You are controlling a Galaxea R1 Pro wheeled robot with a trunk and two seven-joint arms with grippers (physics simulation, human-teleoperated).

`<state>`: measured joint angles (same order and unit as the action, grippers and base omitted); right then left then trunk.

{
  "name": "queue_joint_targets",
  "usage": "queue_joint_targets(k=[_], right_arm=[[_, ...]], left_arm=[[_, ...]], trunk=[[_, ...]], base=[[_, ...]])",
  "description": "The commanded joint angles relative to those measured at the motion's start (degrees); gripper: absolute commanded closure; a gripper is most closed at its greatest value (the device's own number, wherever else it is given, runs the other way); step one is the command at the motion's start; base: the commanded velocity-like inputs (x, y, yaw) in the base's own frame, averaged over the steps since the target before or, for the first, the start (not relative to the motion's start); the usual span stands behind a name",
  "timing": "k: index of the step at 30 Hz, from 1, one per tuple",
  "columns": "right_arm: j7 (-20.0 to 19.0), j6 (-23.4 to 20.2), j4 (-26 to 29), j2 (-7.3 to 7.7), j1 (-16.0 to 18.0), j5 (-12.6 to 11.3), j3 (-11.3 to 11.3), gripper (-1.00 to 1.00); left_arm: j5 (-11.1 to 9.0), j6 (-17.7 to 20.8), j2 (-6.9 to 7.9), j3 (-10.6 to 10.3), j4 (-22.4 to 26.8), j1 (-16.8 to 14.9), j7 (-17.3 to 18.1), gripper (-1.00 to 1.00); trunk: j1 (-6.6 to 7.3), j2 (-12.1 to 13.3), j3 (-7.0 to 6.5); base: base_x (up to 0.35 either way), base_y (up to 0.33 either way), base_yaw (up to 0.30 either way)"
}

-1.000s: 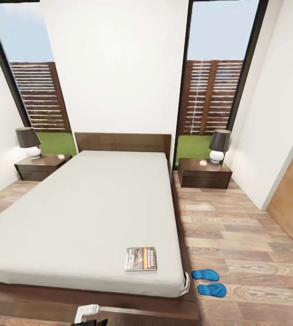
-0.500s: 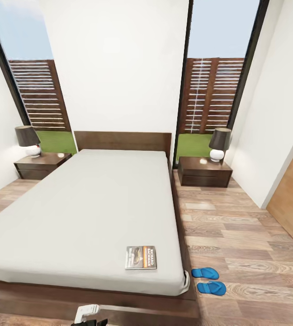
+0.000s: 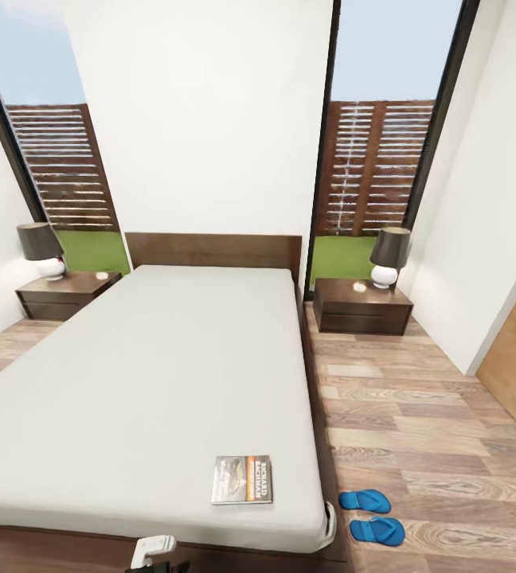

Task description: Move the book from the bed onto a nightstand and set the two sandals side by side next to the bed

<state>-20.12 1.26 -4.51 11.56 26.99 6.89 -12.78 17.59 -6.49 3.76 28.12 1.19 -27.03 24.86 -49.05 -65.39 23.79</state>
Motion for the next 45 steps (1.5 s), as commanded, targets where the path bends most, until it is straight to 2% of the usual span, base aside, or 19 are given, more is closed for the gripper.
queue_joint_targets(k=[1,34,38,40,43,44,45], right_arm=[[-0.1,0.1,-0.2,0.04,0.1,0.6,-0.5,-1.00],[-0.1,0.1,-0.2,0.04,0.1,0.5,-0.5,-1.00],[-0.2,0.0,-0.2,0.04,0.1,0.6,-0.5,-1.00],[-0.2,-0.1,-0.2,0.04,0.1,0.6,-0.5,-1.00],[-0.2,-0.1,-0.2,0.04,0.1,0.6,-0.5,-1.00],[-0.1,-0.1,-0.2,0.04,0.0,0.6,-0.5,-1.00],[-0.1,0.0,-0.2,0.04,0.0,0.6,-0.5,-1.00]], left_arm=[[0.6,-0.3,0.02,0.4,-0.1,0.0,0.1,-1.00],[0.6,-0.3,0.09,0.5,0.0,0.0,0.3,-1.00],[0.7,-0.3,0.30,0.5,0.1,0.0,0.3,-1.00],[0.7,-0.2,0.98,0.6,0.2,0.0,0.8,-1.00],[0.6,-0.1,2.37,0.7,0.3,0.0,3.2,-1.00],[0.6,-0.1,2.97,0.7,0.4,0.0,5.7,-1.00],[0.6,0.1,3.73,0.7,0.6,-0.1,10.7,-1.00]], trunk=[[-0.01,0.0,0.06],[-0.01,0.0,0.06],[-0.01,0.0,0.25],[-0.01,0.0,0.41],[-0.01,0.0,0.67],[-0.01,0.0,0.76],[-0.01,0.0,0.85]], base=[[0.027,-0.003,0.000],[0.001,0.000,0.000],[0.000,0.000,0.000],[0.000,0.000,0.000],[0.000,0.000,0.000],[0.000,0.000,0.000],[0.000,0.000,0.000]])
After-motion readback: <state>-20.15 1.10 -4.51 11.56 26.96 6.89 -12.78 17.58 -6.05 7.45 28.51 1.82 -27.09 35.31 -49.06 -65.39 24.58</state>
